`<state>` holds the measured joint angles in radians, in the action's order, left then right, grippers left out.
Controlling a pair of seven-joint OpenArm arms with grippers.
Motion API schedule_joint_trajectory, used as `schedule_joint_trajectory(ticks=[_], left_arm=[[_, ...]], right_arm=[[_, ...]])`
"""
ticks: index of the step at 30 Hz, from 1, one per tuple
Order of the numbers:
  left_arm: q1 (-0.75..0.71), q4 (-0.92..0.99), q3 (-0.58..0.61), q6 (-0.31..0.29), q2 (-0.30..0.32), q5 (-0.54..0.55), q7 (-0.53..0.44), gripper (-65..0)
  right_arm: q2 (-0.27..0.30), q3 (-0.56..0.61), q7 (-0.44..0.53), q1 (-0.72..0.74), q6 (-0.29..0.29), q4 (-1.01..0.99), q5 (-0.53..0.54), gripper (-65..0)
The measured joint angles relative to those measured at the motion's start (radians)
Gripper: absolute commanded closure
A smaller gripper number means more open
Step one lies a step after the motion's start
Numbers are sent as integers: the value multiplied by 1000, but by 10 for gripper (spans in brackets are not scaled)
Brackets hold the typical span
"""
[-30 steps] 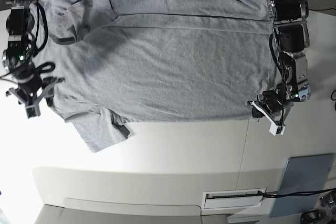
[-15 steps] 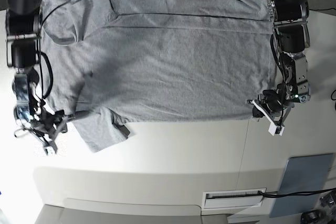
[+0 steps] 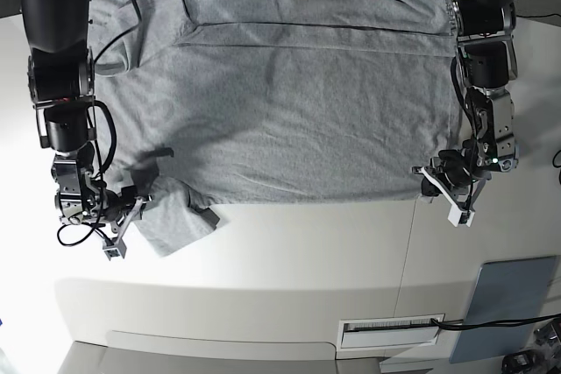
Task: Fold the T-shirt properly
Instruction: 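Grasp the hem corners and fold them toward the collar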
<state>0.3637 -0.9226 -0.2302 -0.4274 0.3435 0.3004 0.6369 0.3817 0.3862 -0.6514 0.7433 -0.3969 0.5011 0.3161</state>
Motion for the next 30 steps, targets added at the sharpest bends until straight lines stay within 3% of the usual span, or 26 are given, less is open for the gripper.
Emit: schedule_joint_trajectory(ticks=[3,4,9,14,22,25,27,30], left_arm=[[0,0,0,0,0,0,-1,0],[0,0,0,0,0,0,-1,0],[-1,-1,0,0,0,-1,-13,0],[-19,-57,0,34,-5,-12,9,0],[-94,-225,5,34,-6,6,18,0],[-132,-286,3,34,-3,54,22,0],[-153,-325,1,35,-3,59,33,0],[-182,-373,2,34,3,78,53,0]], right_arm=[[-3,0,32,-2,-6,-3,-1,-19],[-3,0,41,-3,6,-3,-3,0],[-9,1,100,-12,95,0,-13,0],[2,3,78,-35,113,62,-50,0],[151,8,3,-178,184,440,-2,0],[202,6,-39,-248,215,615,-35,0],[222,-5,-63,-299,248,717,-56,0],[243,-65,-98,-376,252,846,-60,0]])
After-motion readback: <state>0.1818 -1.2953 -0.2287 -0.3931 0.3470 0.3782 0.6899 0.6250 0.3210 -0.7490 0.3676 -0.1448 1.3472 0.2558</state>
